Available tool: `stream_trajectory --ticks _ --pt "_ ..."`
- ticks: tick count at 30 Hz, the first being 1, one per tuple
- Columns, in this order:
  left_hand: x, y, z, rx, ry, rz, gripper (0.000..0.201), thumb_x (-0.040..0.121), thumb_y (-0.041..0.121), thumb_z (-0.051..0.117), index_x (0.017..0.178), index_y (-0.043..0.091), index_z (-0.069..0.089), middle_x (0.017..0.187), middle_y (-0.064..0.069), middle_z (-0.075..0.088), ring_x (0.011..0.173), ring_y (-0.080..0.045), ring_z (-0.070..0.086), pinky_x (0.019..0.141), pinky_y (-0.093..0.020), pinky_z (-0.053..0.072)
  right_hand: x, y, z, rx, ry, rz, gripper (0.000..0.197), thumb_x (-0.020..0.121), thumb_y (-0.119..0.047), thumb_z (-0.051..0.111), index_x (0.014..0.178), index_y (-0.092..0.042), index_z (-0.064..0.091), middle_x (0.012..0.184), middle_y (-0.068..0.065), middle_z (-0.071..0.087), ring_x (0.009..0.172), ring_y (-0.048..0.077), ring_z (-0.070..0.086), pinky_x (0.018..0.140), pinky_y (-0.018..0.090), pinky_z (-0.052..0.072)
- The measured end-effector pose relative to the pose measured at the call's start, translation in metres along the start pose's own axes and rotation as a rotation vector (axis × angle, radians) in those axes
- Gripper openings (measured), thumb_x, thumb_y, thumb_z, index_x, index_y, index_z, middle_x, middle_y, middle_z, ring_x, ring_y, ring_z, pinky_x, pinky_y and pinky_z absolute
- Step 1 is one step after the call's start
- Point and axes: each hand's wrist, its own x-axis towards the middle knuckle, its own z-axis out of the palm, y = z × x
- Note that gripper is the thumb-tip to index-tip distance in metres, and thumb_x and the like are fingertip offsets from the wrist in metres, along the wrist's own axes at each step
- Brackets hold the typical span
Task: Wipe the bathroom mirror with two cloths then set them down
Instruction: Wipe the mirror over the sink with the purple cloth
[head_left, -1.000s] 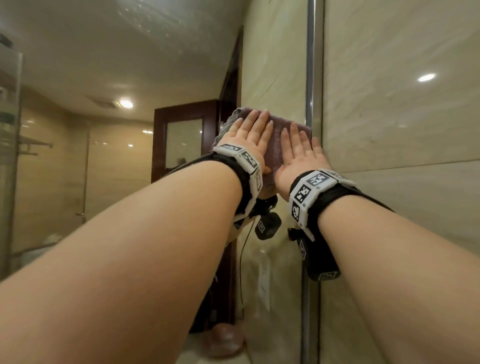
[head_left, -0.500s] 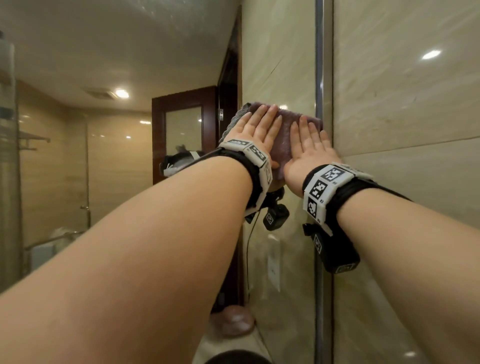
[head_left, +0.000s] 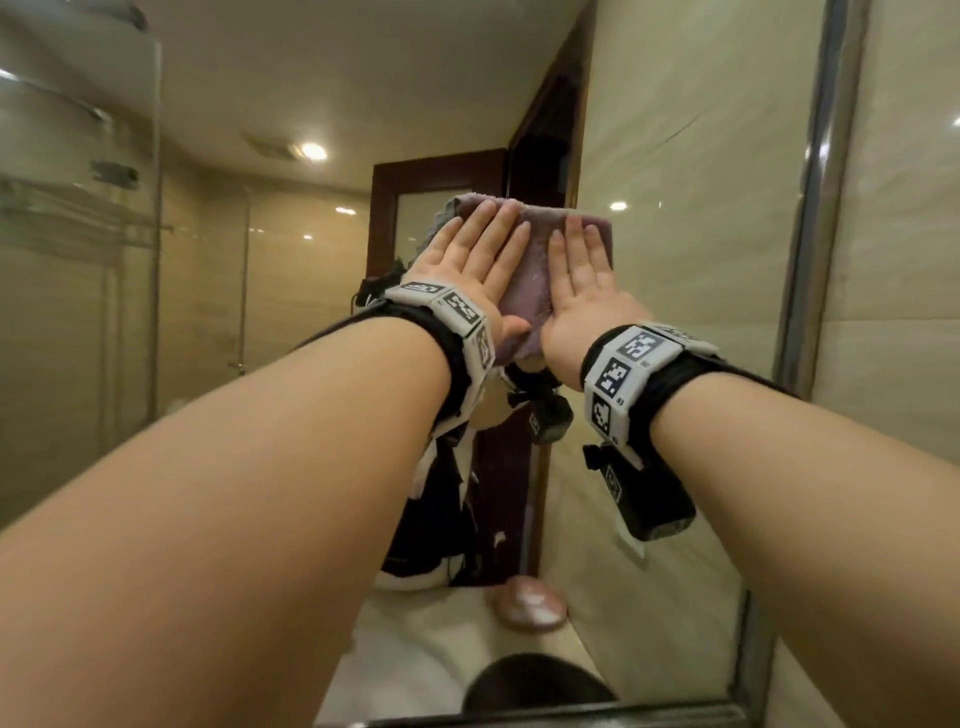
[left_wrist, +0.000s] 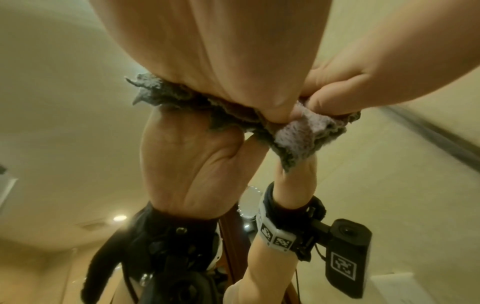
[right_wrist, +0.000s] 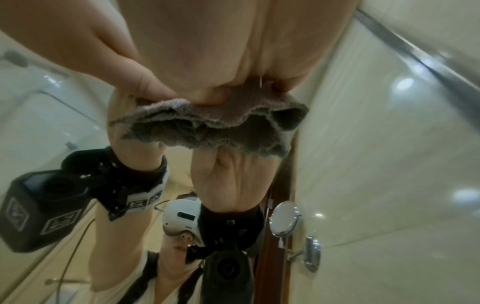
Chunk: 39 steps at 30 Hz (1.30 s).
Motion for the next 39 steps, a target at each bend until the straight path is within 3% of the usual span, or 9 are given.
stream_trajectory --ticks 4,9,17,30,39 --pt "-0.025 -0.044 0.006 -0.047 -0.043 -0.058 0.088 0.092 0.060 0.029 0.143 0.016 -0.027 0.150 -0.002 -0.033 0.139 -0.019 -0.028 0.106 -0.031 -0.021 0.004 -0.048 -0.001 -0.069 0.046 -0.077 0.087 0.095 -0.049 0.031 0.139 -0.002 -0.028 0.147 0.017 -0.035 0.138 0.031 -0.028 0.112 0.039 -0.015" --pt "-0.057 -0.086 0.011 -0.043 -0.101 -0.116 0.088 0.092 0.060 0.029 0.143 0.016 -0.028 0.150 -0.003 -0.033 0.139 -0.019 -0.027 0.108 -0.031 -0.020 0.001 -0.102 -0.003 -0.051 0.066 -0.130 0.089 0.093 -0.054 0.030 0.142 -0.004 -0.025 0.149 0.014 -0.033 0.139 0.029 -0.027 0.109 0.036 -0.018" --pt "-0.087 -0.112 0.029 -0.058 -0.150 -0.152 0.091 0.091 0.059 0.030 0.140 0.015 -0.032 0.147 -0.005 -0.038 0.137 -0.021 -0.031 0.106 -0.032 -0.022 -0.005 -0.140 0.015 -0.037 0.109 -0.182 0.087 0.093 -0.051 0.032 0.143 -0.004 -0.024 0.150 0.014 -0.031 0.139 0.029 -0.026 0.113 0.038 -0.013" --pt "-0.089 -0.081 0.034 -0.053 -0.194 -0.243 0.091 0.091 0.061 0.026 0.138 0.012 -0.034 0.145 -0.007 -0.042 0.135 -0.024 -0.034 0.106 -0.036 -0.024 -0.013 -0.113 0.030 0.061 0.176 -0.246 0.072 0.095 -0.032 0.029 0.146 -0.017 -0.020 0.153 0.002 -0.027 0.141 0.018 -0.023 0.109 0.030 -0.018" --pt "-0.050 0.000 0.023 -0.055 -0.132 -0.129 0.088 0.091 0.062 0.022 0.139 0.012 -0.032 0.147 -0.007 -0.039 0.137 -0.024 -0.032 0.108 -0.037 -0.022 -0.024 -0.028 0.042 0.025 0.128 -0.100 0.073 0.093 -0.025 0.027 0.145 -0.015 -0.023 0.151 0.004 -0.030 0.140 0.019 -0.026 0.114 0.033 -0.015"
